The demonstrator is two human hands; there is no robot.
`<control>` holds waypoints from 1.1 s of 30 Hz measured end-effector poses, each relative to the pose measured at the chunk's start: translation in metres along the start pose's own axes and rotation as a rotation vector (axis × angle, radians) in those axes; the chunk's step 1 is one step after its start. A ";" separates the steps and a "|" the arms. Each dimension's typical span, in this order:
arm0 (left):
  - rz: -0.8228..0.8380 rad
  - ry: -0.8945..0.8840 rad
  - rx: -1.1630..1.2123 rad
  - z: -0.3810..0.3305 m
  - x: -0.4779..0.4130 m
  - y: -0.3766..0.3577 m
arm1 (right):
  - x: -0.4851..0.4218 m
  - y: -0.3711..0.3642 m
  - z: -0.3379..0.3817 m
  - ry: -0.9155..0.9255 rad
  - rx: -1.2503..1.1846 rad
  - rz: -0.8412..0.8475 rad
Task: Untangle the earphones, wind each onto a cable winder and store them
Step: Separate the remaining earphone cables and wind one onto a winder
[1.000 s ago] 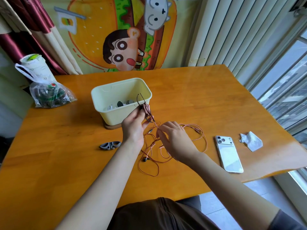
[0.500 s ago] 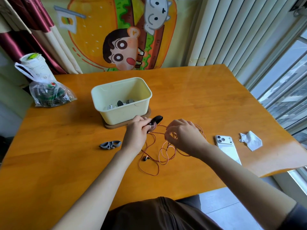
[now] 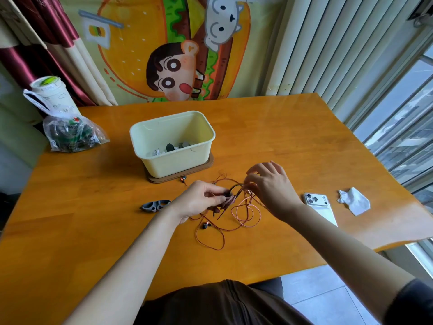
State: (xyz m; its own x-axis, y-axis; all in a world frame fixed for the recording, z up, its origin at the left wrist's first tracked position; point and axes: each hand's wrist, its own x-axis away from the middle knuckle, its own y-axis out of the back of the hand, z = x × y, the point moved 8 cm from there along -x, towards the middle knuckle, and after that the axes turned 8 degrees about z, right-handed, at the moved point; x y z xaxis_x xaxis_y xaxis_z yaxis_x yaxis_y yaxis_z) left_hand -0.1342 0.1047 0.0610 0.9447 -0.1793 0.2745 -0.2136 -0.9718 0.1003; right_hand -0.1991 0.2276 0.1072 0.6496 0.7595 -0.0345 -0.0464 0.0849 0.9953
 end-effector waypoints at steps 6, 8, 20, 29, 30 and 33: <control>-0.101 -0.175 0.528 -0.013 -0.006 -0.002 | -0.001 0.002 0.012 -0.072 -0.122 -0.184; -0.134 -0.233 0.670 -0.020 -0.008 -0.002 | -0.005 0.002 0.015 -0.101 -0.128 -0.194; -0.586 -0.366 0.969 -0.014 0.007 0.046 | -0.001 -0.039 0.028 -0.135 -0.275 0.112; -0.584 -0.318 1.070 -0.005 0.006 0.051 | 0.008 -0.055 0.029 -0.109 -0.403 0.262; -0.551 -0.343 1.100 -0.008 0.005 0.049 | 0.009 -0.060 0.028 -0.115 -0.509 0.308; -0.534 -0.332 1.039 -0.011 0.006 0.048 | 0.013 -0.065 0.016 -0.123 -0.700 0.365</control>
State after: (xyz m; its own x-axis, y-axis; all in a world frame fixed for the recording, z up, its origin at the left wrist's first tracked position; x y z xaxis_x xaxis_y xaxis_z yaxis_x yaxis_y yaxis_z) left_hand -0.1421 0.0584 0.0782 0.9033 0.3983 0.1596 0.3795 -0.5678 -0.7305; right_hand -0.1759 0.2215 0.0439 0.5789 0.7442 0.3333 -0.7112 0.2607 0.6529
